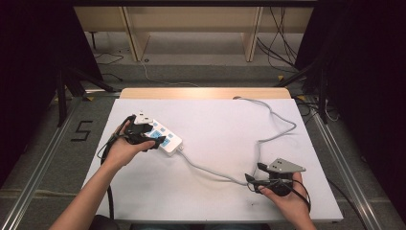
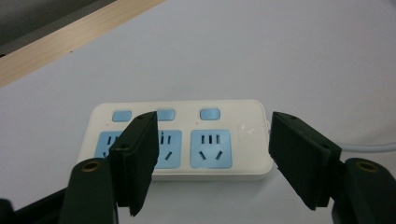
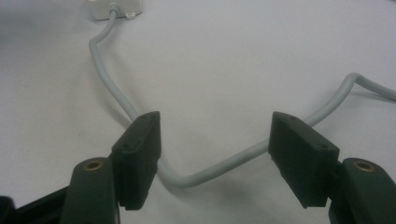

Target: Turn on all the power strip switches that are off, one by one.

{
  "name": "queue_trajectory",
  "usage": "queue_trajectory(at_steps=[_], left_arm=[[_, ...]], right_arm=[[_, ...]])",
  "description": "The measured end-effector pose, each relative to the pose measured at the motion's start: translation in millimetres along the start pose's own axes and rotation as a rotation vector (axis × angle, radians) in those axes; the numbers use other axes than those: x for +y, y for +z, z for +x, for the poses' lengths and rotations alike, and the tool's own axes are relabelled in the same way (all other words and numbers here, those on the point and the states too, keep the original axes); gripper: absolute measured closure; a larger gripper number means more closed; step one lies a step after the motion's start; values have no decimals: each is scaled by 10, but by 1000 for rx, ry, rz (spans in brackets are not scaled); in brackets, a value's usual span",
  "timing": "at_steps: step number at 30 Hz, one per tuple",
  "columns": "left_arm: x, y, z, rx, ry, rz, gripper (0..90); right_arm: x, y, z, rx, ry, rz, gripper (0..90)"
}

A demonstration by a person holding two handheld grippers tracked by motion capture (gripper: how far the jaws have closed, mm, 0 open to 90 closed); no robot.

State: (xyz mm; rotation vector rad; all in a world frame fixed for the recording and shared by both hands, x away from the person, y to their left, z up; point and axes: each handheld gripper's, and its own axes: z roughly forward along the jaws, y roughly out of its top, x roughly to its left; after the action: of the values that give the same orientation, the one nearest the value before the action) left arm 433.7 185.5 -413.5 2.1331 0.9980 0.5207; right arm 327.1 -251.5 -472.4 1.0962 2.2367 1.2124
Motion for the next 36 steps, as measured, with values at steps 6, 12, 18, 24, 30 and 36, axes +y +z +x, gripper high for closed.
queue_trajectory(at_steps=[6, 12, 18, 24, 30, 36], left_arm=[[-150, -14, -75, -23, 3, 6, 318], [-232, -47, -168, -58, 35, -18, 299], [-312, -117, -260, -70, 78, -37, 284], [-484, -178, -341, -87, 98, -58, 278], [-692, -230, -421, -99, 96, -68, 271], [-828, -227, -497, -111, 76, -68, 267]], right_arm=[[-4, -2, -9, -2, 3, 4, 355], [-4, -3, -13, -2, 4, 2, 355], [-10, -7, -24, -3, 7, 3, 354], [-14, -6, -32, -3, 7, 0, 354], [-15, -7, -32, -5, 6, 1, 354], [-15, -5, -35, -2, 2, 7, 354]])
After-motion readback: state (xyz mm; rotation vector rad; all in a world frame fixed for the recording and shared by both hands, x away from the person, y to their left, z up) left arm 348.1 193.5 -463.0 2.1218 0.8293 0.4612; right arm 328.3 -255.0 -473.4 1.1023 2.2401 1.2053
